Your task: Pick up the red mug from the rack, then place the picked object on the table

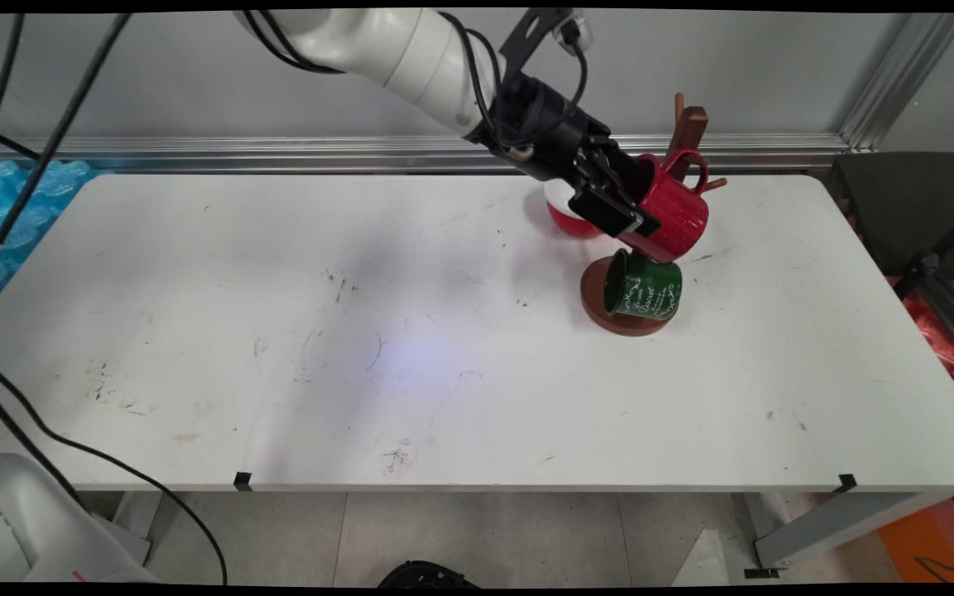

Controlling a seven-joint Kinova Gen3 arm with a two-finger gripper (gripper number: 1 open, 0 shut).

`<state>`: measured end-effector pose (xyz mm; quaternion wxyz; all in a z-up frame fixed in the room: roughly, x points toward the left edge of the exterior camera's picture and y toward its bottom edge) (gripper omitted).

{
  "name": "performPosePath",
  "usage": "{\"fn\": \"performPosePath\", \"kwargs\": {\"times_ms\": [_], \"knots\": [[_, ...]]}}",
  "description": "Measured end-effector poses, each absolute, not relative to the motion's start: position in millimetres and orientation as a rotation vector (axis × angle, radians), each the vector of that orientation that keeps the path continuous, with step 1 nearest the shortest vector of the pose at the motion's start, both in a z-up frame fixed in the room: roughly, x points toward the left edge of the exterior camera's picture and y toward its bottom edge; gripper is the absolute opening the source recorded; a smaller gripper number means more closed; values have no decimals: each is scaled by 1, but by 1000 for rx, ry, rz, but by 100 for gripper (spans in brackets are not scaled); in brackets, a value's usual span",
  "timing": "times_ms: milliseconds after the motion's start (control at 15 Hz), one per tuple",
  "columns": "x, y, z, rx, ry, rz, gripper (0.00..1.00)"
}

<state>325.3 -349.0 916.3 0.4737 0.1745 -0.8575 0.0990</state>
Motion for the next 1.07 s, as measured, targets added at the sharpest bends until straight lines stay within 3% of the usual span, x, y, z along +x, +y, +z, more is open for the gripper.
{"fn": "performPosePath", "kwargs": {"times_ms": [267, 333, 1067], "knots": [[321, -353, 907, 430, -2103, 254, 100], [320, -354, 905, 431, -2104, 257, 0], [313, -351, 903, 440, -2108, 237, 0]]}}
